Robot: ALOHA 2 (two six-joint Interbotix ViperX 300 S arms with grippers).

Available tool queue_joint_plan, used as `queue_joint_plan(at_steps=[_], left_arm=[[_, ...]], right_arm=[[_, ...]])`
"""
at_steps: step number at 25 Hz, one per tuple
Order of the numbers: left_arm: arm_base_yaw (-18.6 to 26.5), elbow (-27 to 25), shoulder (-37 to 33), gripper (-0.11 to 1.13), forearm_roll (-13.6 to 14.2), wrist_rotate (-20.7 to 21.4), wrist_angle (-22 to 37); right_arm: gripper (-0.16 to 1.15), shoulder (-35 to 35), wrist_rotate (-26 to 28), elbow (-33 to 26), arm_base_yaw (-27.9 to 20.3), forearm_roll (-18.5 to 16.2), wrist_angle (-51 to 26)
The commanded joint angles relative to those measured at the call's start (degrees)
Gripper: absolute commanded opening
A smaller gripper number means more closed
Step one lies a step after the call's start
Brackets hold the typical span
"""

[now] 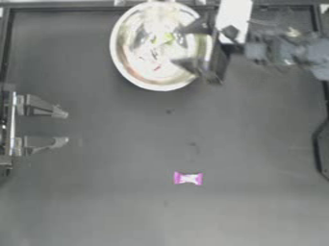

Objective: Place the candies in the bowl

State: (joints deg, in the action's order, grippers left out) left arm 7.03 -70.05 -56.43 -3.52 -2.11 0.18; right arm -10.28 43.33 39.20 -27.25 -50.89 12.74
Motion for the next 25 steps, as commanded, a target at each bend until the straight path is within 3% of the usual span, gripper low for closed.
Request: queue_joint_plan(at_steps=[1,14,25], left_arm=[[0.1,0.7,-0.2,0.9,-0.1,0.1,0.1],[0.1,1.3,-0.8,0.9,0.2,0.4,0.5],[0.1,1.3,-3.8,0.9,0.8,0.5,2.5]], right_arm=[[0.98,-7.6,0.2,2.8,3.5,1.2,0.2],[0.98,-25.2,0.4,13.4,18.6,4.9,-10.0],[0.97,-34.8,0.4,22.6,23.6,10.0,-8.5]])
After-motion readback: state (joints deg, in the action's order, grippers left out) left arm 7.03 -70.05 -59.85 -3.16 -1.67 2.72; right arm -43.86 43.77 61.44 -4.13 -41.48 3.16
